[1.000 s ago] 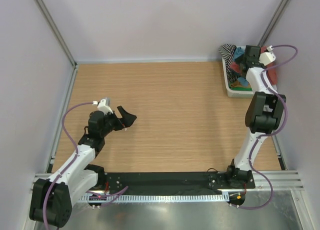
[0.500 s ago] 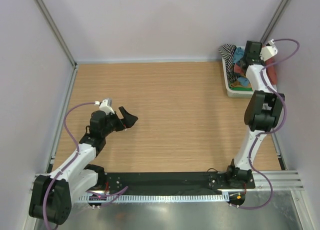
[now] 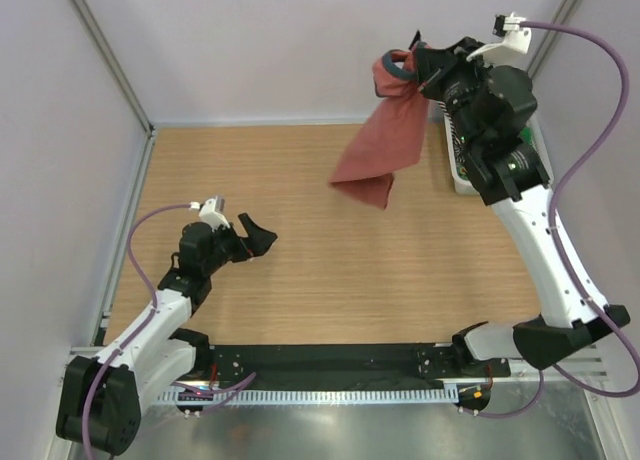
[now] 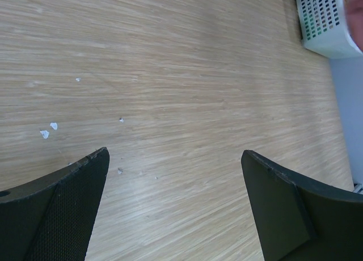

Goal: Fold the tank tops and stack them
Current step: Move the tank top to the center of the board, then flatten the tank top out

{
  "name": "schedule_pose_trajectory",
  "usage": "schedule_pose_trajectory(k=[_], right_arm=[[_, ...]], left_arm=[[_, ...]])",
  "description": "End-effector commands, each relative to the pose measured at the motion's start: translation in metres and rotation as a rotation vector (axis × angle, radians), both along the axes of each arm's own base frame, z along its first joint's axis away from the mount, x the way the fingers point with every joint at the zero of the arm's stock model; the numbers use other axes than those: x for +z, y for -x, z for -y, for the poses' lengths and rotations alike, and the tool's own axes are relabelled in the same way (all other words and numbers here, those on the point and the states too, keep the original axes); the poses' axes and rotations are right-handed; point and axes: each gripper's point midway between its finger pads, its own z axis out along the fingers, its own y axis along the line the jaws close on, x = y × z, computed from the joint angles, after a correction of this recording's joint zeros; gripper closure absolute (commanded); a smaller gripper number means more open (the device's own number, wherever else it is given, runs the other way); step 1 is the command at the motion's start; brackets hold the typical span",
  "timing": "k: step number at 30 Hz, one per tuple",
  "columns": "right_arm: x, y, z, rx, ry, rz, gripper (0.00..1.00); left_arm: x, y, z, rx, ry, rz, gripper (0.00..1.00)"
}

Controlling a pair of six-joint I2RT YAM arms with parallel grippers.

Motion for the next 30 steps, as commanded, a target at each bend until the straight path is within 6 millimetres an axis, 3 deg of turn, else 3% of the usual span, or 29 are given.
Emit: schedule_pose_trajectory(k=[1, 2, 3, 4, 5, 6, 7, 8, 9, 11, 12, 14, 15, 17, 18, 21, 25, 30], right_arm=[[0.035, 0.043, -0.015, 0.145, 0.055, 0.073, 0.99], [0.036, 0.056, -0.016, 0.177, 0.057, 0.071, 0.99], [0.023, 0.056, -0.020, 0.197, 0.054, 0.037, 0.98], [0.014, 0.059, -0.022, 0.211, 0.050, 0.014, 0.91], [0.003, 0.063, -0.024, 0.232, 0.046, -0.014, 0.61], [-0.033, 0.057, -0.030, 0.253, 0.061, -0.094, 0.47], [-0.056, 0.056, -0.035, 0.276, 0.079, -0.138, 0.21], [-0.078, 0.055, -0.039, 0.297, 0.092, -0.186, 0.16], [-0.120, 0.052, -0.037, 0.277, 0.107, -0.274, 0.13], [-0.160, 0.050, -0.030, 0.236, 0.115, -0.357, 0.16], [-0.195, 0.055, -0.030, 0.244, 0.127, -0.420, 0.19], [-0.217, 0.060, -0.032, 0.258, 0.113, -0.439, 0.27], [-0.248, 0.068, -0.034, 0.287, 0.117, -0.495, 0.27], [-0.264, 0.074, -0.031, 0.281, 0.107, -0.515, 0.28], [-0.284, 0.079, -0.029, 0.273, 0.117, -0.558, 0.28], [-0.318, 0.081, -0.010, 0.179, 0.151, -0.628, 0.24], [-0.351, 0.083, 0.000, 0.132, 0.217, -0.730, 0.22], [-0.392, 0.067, 0.002, 0.096, 0.333, -0.870, 0.21]], left_arm=[[0.009, -0.003, -0.003, 0.016, -0.014, 0.041, 0.01], [0.008, -0.003, -0.004, 0.018, -0.016, 0.040, 0.00], [0.008, -0.003, -0.005, 0.022, -0.017, 0.040, 0.01], [0.010, -0.003, -0.005, 0.025, -0.017, 0.046, 0.00], [0.009, -0.002, -0.006, 0.028, -0.021, 0.042, 0.00], [0.009, -0.003, -0.008, 0.040, -0.025, 0.044, 0.00], [0.010, -0.002, -0.009, 0.044, -0.027, 0.043, 0.00], [0.010, -0.002, -0.010, 0.048, -0.030, 0.045, 0.01], [0.009, -0.002, -0.010, 0.052, -0.032, 0.043, 0.00], [0.010, -0.002, -0.012, 0.059, -0.035, 0.045, 0.00], [0.010, -0.002, -0.013, 0.064, -0.036, 0.045, 0.00], [0.010, -0.002, -0.013, 0.068, -0.038, 0.044, 0.00], [0.010, -0.002, -0.013, 0.066, -0.038, 0.044, 0.00], [0.010, -0.002, -0.013, 0.065, -0.037, 0.044, 0.00], [0.010, -0.003, -0.013, 0.066, -0.039, 0.041, 0.00], [0.009, -0.003, -0.012, 0.060, -0.035, 0.040, 0.00], [0.008, -0.003, -0.008, 0.044, -0.029, 0.037, 0.00], [0.005, -0.005, -0.005, 0.031, -0.029, 0.018, 0.00]])
